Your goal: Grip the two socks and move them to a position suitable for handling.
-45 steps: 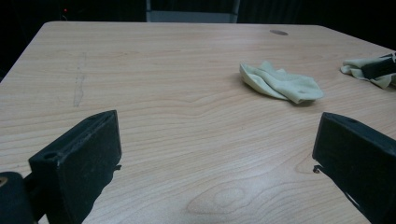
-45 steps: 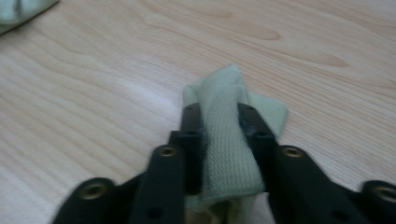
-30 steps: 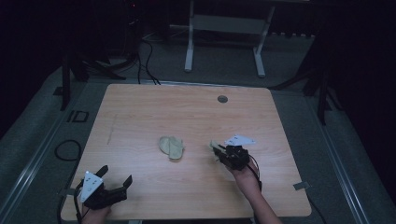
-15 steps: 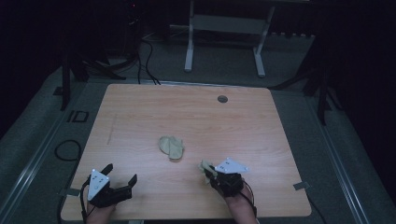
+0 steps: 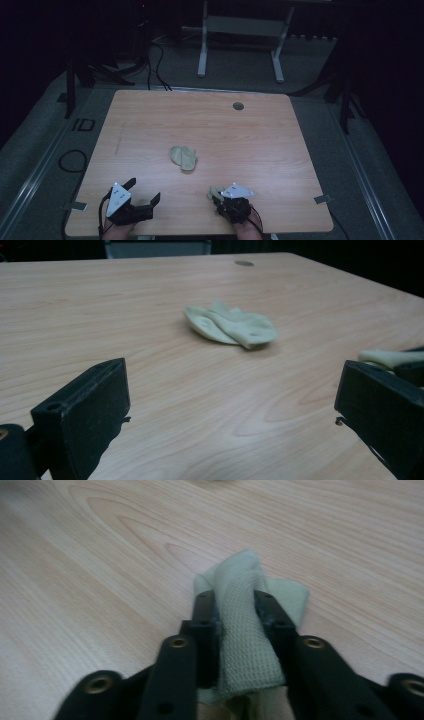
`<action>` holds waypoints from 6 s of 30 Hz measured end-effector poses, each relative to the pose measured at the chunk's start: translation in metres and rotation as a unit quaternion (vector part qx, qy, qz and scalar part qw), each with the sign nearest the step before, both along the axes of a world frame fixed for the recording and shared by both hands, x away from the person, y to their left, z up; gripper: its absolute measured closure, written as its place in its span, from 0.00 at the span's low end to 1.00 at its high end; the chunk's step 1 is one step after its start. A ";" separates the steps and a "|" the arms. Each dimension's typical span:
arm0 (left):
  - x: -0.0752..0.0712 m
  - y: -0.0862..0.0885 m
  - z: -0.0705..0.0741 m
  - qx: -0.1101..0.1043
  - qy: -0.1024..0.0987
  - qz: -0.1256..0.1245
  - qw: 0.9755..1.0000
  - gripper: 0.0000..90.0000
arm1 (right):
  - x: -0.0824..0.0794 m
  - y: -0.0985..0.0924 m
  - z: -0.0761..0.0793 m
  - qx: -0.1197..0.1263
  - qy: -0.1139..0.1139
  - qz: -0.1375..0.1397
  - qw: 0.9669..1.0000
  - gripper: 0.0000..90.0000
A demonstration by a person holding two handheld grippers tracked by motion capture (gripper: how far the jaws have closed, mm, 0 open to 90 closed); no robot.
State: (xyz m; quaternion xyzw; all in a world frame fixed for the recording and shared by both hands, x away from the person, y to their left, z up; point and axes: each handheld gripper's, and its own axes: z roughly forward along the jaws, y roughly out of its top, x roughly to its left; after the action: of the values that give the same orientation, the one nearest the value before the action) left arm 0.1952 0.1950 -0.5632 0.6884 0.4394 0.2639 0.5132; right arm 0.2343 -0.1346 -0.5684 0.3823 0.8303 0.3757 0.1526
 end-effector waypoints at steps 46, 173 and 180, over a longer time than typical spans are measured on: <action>0.052 -0.151 -0.007 0.135 0.147 -0.251 0.947 1.00 | -0.001 -0.029 0.033 0.021 0.045 0.071 0.996 0.94; 0.021 -0.021 -0.003 0.016 0.103 -0.106 0.989 0.16 | 0.156 0.128 0.030 -0.108 0.040 0.108 0.987 0.87; 0.022 -0.024 -0.003 0.021 0.103 -0.109 0.988 0.16 | 0.148 0.100 0.066 -0.091 0.010 0.108 0.990 0.87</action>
State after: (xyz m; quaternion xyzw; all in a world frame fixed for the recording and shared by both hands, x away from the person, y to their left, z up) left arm 0.2170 0.1706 -0.5665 0.7666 0.4061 0.1433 0.4763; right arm 0.3827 -0.0342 -0.5019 0.2789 0.8990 0.3086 0.1369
